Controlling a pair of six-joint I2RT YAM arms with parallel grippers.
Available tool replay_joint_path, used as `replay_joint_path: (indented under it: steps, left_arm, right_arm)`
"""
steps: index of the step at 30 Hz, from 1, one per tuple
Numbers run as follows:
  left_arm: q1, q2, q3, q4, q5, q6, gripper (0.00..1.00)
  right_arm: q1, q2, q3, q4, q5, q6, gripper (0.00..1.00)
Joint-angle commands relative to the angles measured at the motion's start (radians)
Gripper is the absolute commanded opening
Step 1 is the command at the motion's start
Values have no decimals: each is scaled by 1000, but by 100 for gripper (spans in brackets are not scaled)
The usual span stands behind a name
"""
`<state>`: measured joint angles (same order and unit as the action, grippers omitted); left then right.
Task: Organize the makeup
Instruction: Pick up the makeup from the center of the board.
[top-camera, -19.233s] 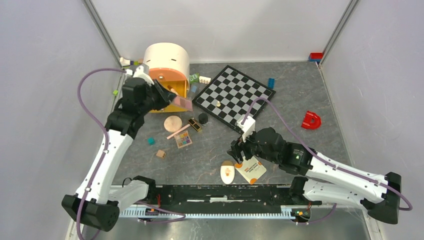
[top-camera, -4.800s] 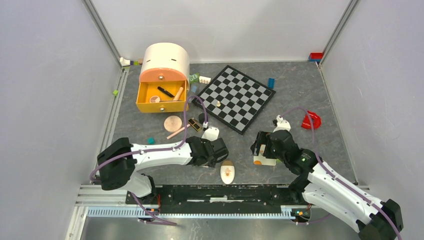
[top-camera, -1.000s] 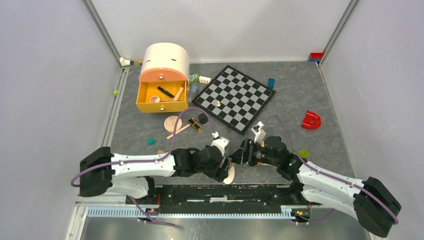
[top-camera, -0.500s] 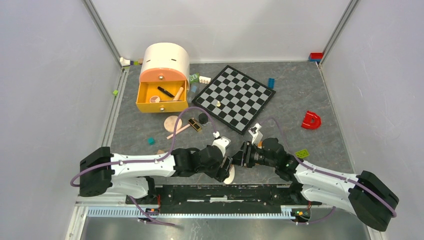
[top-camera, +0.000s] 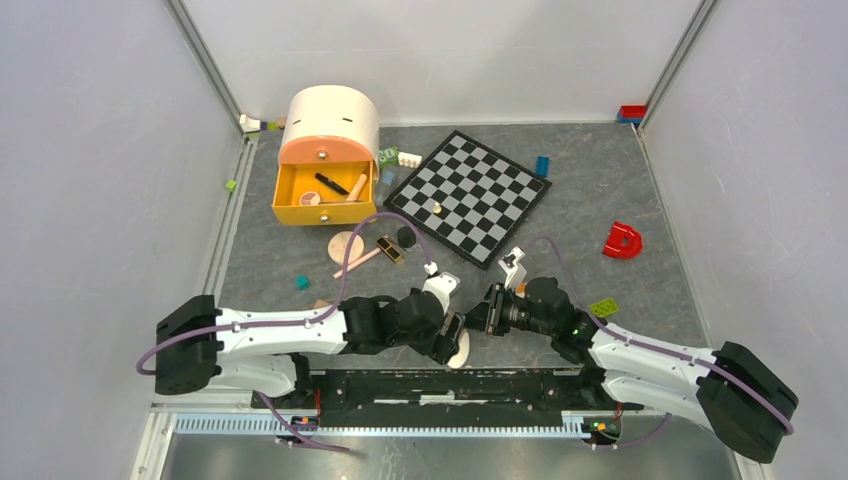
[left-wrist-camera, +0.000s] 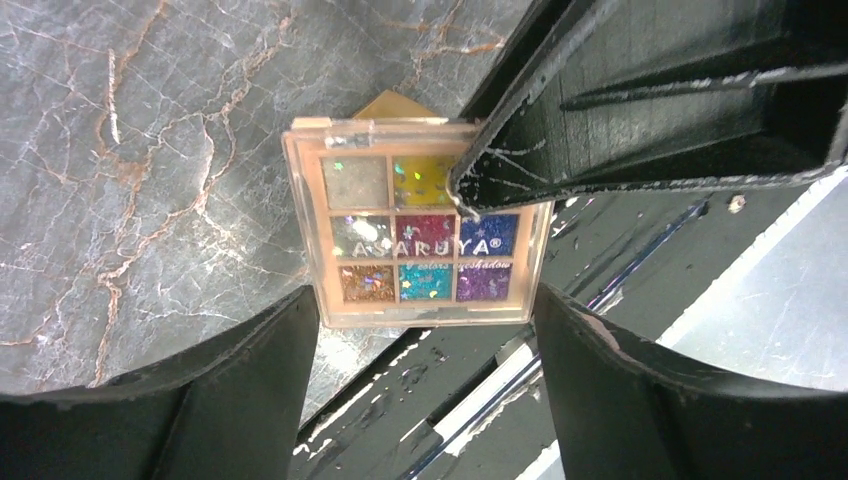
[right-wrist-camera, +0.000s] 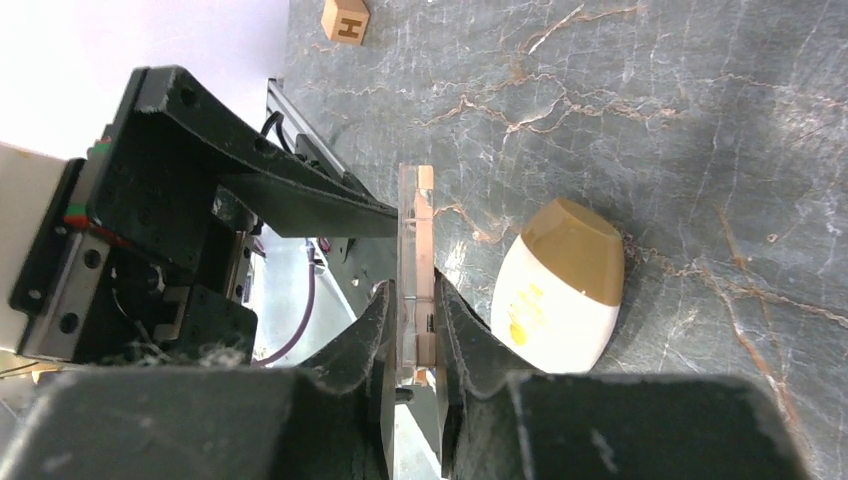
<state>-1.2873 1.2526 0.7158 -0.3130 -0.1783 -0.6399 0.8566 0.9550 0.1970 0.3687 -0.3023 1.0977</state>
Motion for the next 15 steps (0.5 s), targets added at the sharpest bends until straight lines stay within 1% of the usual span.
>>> replay_joint_path:
  steps: [1,4,7,11,15]
  left_arm:
    - [-4,-81,44,31,-46,37,87]
    - [-4,-130,62,9,-62,36,93]
    - [-3,-189,70,-10,-84,39,97]
    - [-2,-279,53,-13,-102,45,98]
    - [-2,-366,21,-9,-98,55,96]
  right_arm:
    - [10,-40,0,14,1,-18,6]
    - [9,-60,43,-64,29,-56,6]
    - [7,-87,82,-122,58,-87,6]
    - [-4,-116,106,-138,45,-106,6]
    - [-13,-137,126,-112,-23,-145,6]
